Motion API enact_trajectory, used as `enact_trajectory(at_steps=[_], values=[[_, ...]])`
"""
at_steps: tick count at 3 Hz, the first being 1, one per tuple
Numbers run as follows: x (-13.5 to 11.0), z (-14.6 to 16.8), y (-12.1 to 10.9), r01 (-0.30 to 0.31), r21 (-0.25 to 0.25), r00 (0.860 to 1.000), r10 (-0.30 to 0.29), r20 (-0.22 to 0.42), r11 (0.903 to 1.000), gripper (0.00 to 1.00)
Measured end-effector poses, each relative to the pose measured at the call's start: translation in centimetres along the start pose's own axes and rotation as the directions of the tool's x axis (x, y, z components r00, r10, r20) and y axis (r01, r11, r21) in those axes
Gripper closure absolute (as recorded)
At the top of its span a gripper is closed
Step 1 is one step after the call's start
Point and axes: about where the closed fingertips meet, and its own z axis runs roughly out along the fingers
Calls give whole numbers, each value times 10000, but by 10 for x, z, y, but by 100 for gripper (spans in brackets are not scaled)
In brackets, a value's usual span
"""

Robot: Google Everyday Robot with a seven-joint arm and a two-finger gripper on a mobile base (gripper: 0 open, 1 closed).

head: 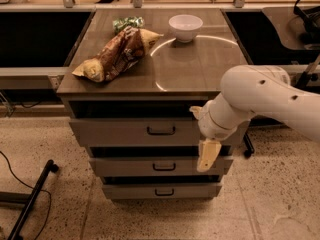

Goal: Open top drawer

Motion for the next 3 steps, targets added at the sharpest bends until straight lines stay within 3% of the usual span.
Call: enact_trajectory(at_steps=[3], values=[[32, 56, -34, 12, -571, 9985, -44, -551, 9984, 0]])
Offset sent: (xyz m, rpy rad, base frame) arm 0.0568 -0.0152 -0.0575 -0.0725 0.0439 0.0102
